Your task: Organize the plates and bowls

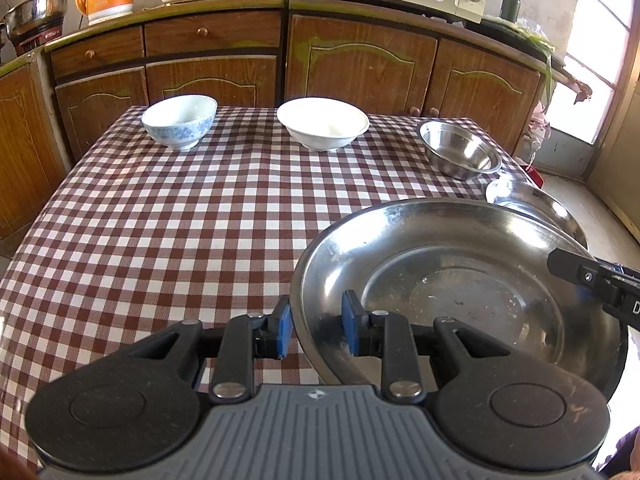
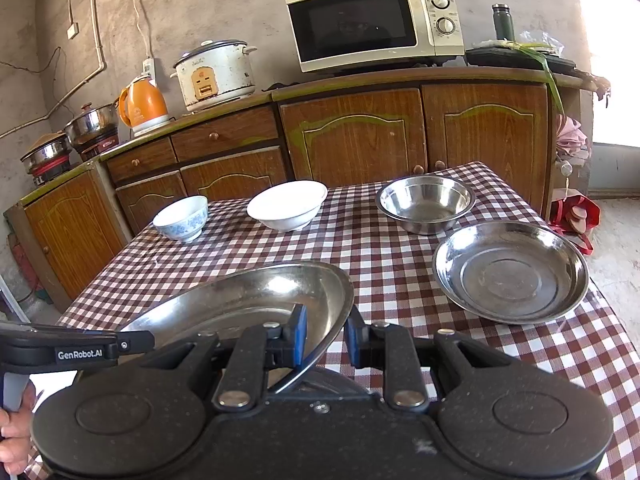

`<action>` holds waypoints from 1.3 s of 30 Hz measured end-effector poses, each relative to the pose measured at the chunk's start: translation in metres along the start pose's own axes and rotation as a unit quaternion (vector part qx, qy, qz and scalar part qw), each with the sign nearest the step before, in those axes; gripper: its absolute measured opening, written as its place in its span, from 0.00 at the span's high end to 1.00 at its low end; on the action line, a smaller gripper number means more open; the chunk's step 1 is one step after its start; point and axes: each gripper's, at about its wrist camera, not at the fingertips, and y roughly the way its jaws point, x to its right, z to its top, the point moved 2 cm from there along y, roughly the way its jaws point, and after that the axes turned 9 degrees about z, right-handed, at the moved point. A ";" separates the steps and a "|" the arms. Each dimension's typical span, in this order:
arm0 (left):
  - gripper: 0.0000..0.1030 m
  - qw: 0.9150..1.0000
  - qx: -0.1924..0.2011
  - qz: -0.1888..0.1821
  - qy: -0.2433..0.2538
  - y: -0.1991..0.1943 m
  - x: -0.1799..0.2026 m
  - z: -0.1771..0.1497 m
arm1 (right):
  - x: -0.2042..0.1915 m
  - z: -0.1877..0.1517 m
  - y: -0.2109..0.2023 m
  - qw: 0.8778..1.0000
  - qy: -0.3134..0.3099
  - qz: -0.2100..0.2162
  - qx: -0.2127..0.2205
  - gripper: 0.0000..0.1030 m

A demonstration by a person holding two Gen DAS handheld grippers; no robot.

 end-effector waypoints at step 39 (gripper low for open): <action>0.73 0.998 -0.029 -0.018 0.054 0.000 0.018 -0.038 | 0.021 -0.051 -0.025 0.998 0.019 -0.027 -0.049 0.74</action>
